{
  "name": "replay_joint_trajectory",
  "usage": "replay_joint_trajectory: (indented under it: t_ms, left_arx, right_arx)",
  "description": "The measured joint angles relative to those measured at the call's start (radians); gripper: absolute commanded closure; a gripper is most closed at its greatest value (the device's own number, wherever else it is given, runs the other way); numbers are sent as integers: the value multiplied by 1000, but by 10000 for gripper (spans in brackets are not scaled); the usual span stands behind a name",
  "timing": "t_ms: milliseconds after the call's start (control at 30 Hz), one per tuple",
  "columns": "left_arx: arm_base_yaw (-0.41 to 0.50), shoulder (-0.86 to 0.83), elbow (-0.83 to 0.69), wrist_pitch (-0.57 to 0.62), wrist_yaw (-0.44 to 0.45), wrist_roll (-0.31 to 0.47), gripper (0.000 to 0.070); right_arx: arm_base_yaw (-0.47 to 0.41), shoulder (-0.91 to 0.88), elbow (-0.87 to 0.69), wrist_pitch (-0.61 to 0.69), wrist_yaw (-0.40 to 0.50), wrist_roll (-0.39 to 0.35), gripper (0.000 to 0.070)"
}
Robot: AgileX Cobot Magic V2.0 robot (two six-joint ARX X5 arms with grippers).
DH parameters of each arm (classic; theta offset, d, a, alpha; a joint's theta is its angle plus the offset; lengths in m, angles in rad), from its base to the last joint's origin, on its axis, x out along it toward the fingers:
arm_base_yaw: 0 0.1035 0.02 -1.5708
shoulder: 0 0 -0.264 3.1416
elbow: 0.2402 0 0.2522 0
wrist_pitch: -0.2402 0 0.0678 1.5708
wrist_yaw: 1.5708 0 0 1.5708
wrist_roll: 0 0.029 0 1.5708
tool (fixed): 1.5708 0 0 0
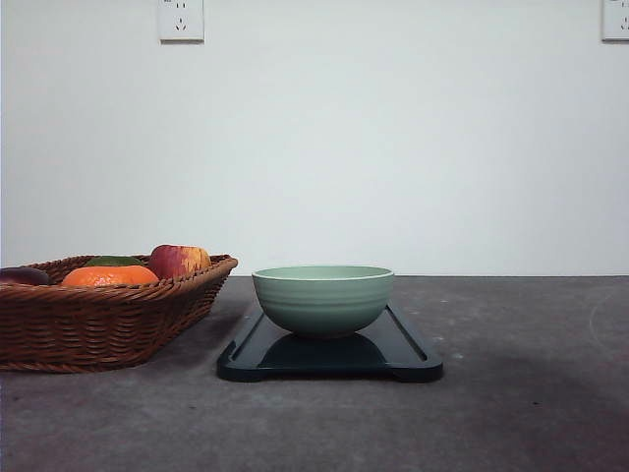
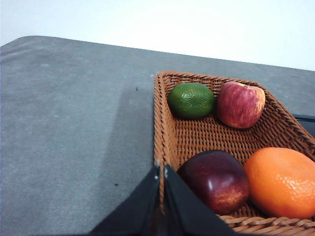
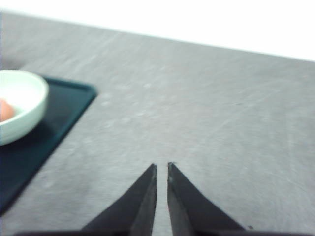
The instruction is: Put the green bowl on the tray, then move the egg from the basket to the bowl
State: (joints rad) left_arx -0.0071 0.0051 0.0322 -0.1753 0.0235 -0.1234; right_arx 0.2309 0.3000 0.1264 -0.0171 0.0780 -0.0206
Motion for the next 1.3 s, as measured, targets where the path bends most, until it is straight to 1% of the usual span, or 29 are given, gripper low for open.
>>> replay_joint_trajectory:
  t_ms: [133,300,367,467,1300]
  left_arx:
    - [0,0,0,0,0,0,700]
    - [0,0,0,0,0,0,700]
    - [0,0,0,0,0,0,700]
    - [0,0,0,0,0,0,700]
    - [0,0,0,0,0,0,700]
  right_arx:
    - [-54,-149,-98,9,-5,10,667]
    - [-102,-298,-110,-49,-25,25,667]
    - [-108,-297,-109,-46,-26,28,667]
    - [-109,-296,-110,-76,-29,29,667]
    - [-109,-296,-110,-69,-28,44,667]
